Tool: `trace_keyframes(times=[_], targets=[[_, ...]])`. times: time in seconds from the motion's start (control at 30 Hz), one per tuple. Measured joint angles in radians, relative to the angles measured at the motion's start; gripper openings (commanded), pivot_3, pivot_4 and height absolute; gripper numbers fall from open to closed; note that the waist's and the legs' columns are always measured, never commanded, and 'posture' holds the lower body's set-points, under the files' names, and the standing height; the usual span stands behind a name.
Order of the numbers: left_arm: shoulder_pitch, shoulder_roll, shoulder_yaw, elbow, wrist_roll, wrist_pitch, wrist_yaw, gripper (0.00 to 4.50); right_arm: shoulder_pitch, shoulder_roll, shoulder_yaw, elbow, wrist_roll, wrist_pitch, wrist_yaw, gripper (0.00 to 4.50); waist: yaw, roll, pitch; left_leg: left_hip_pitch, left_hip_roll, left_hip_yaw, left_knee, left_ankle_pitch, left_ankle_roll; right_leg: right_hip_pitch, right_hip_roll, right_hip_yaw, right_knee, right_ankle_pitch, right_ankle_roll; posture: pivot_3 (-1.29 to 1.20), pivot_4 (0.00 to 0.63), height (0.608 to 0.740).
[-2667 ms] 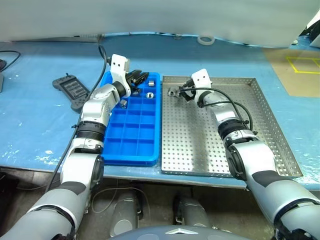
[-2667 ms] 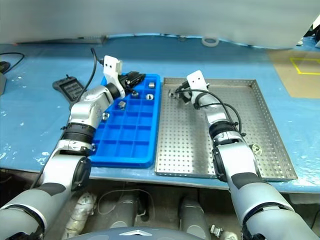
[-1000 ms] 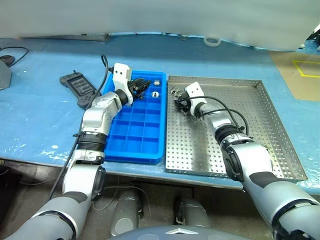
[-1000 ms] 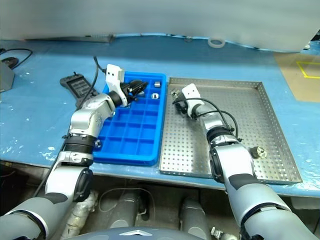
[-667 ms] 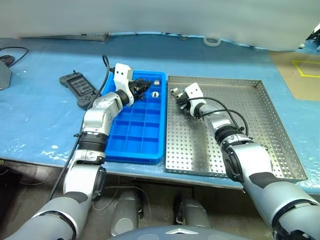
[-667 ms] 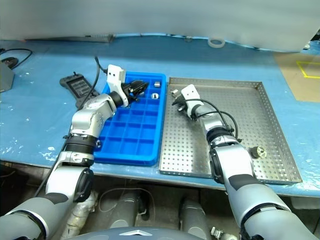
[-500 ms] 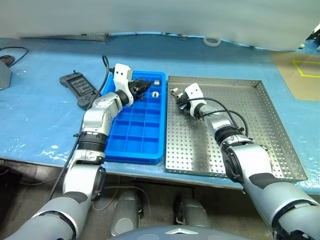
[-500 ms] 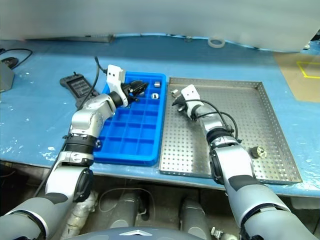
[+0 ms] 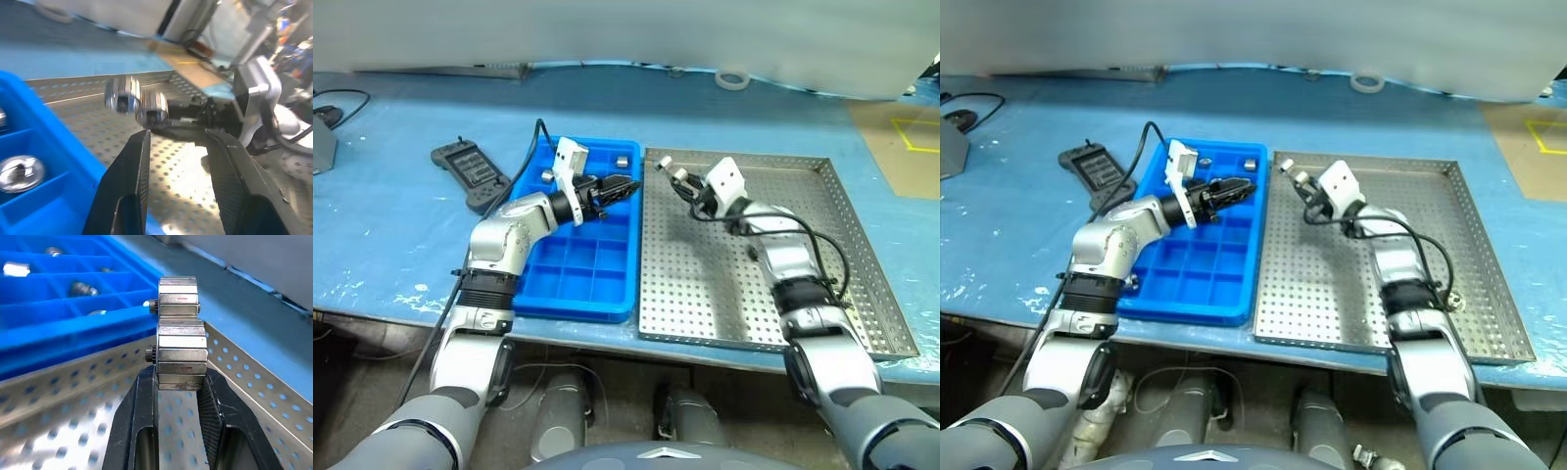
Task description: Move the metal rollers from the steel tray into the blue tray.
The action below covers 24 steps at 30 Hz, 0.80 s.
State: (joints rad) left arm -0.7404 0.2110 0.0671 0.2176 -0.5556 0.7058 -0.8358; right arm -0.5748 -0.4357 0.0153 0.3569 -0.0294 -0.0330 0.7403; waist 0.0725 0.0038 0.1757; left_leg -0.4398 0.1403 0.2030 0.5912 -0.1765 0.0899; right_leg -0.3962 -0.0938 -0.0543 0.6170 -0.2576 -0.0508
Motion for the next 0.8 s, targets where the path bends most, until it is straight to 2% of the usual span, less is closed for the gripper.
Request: trace_keyframes(times=[0.1, 0.27, 0.47, 0.6, 0.77, 0.8], targets=[[-0.031, -0.020, 0.046, 0.006, -0.076, 0.051, -0.009, 1.81, 0.109, -0.059, 0.000, -0.256, 0.014, 0.107, 0.025, 0.69, -0.011, 0.000, 0.000, 0.003, -0.001, 0.000, -0.006, 0.002, -0.003, 0.001, 0.000, 0.001, -0.004, 0.000, 0.000, -0.14, 0.150, 0.740], [-0.070, -0.021, 0.030, 0.013, -0.127, 0.102, -0.060, 1.81, 0.151, -0.097, -0.004, -0.555, 0.041, 0.244, 0.017, 0.69, -0.041, 0.000, 0.000, 0.016, -0.001, 0.000, -0.018, 0.006, -0.006, 0.008, 0.002, 0.003, -0.010, 0.000, 0.000, -0.17, 0.150, 0.740], [-0.065, 0.007, -0.023, 0.067, -0.127, 0.145, -0.135, 1.81, 0.147, -0.115, -0.003, -0.733, 0.075, 0.364, 0.000, 0.69, -0.056, 0.000, 0.000, 0.017, -0.001, 0.000, -0.023, 0.008, -0.009, 0.008, 0.003, 0.003, -0.011, 0.000, 0.001, -0.19, 0.150, 0.740], [-0.074, 0.011, -0.010, 0.101, -0.128, 0.135, -0.144, 2.67, 0.147, -0.140, -0.002, -0.762, 0.078, 0.384, 0.001, 0.69, -0.055, 0.000, 0.001, 0.017, -0.002, 0.000, -0.022, 0.007, -0.008, 0.009, 0.003, 0.003, -0.011, 0.000, 0.001, -0.20, 0.150, 0.740], [-0.076, 0.014, -0.005, 0.099, -0.128, 0.124, -0.167, 4.38, 0.170, -0.164, 0.007, -0.769, 0.077, 0.384, 0.004, 0.69, -0.055, 0.000, 0.000, 0.018, -0.002, 0.000, -0.021, 0.007, -0.008, 0.010, 0.003, 0.003, -0.011, 0.000, 0.001, -0.20, 0.150, 0.740], [-0.076, 0.016, -0.011, 0.099, -0.124, 0.120, -0.167, 4.47, 0.173, -0.165, 0.009, -0.769, 0.077, 0.384, 0.005, 0.69, -0.056, 0.000, 0.000, 0.018, -0.002, 0.000, -0.021, 0.007, -0.008, 0.010, 0.003, 0.003, -0.011, 0.000, 0.001, -0.20, 0.150, 0.740]])
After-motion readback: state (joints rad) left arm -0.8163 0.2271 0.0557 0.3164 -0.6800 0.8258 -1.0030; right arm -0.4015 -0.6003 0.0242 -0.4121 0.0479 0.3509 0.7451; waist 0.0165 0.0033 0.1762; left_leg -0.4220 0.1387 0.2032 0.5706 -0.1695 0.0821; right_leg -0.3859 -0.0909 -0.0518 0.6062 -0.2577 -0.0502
